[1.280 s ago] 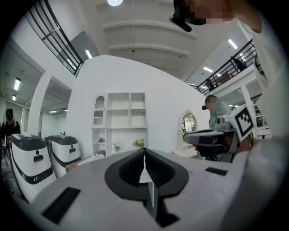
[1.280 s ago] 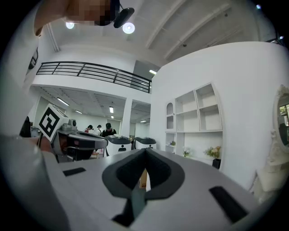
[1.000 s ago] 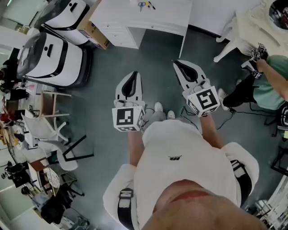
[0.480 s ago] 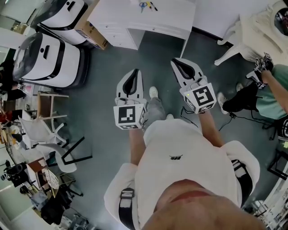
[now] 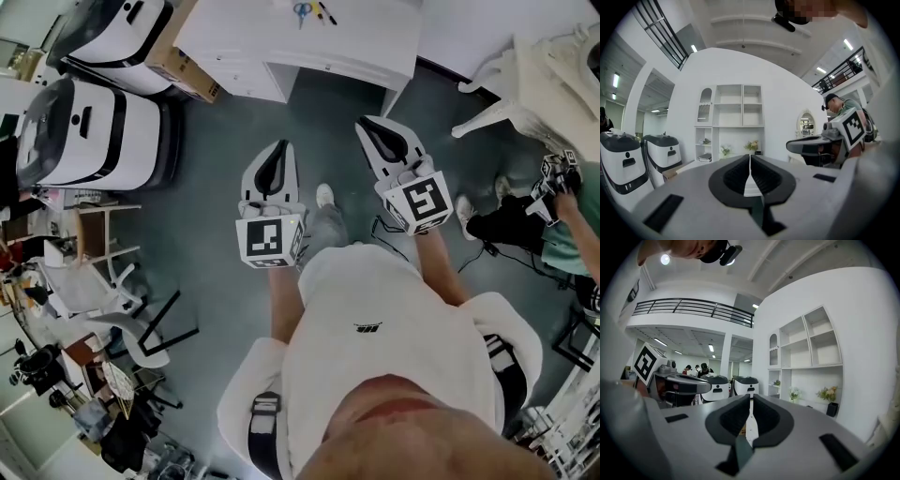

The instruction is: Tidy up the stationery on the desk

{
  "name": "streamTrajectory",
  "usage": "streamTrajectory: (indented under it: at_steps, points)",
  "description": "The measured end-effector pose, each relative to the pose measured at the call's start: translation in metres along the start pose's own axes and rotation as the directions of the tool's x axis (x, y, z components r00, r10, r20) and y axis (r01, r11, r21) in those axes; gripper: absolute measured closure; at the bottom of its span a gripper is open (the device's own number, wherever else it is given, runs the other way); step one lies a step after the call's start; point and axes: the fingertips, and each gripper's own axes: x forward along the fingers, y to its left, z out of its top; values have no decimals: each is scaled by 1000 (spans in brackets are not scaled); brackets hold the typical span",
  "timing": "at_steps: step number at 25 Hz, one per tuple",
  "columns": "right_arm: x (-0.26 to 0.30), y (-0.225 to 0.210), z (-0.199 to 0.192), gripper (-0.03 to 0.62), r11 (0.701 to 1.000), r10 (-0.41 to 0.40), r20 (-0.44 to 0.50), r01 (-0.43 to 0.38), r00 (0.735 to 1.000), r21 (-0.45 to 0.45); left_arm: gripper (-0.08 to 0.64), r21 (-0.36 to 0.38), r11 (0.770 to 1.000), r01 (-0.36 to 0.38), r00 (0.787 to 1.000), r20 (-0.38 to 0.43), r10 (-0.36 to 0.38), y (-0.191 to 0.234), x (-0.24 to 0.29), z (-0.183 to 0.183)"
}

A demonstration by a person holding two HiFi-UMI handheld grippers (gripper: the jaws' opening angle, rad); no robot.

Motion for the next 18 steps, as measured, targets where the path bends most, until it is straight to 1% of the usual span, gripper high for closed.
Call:
streamTrajectory:
  at_steps: [6, 12, 18]
  points:
    - [65, -21, -4, 594, 1000, -19, -35, 19, 999, 15, 560, -8, 1000, 18, 1000, -15, -18, 52, 52, 1]
    - [123, -44, -4, 594, 999, -28, -47, 29, 998, 18, 560, 1, 999, 32, 999, -13, -32, 94, 98, 7]
    - [183, -58, -3, 594, 1000, -26, -51, 27, 998, 15, 560, 4, 999, 38, 999, -14, -38, 139, 137, 9]
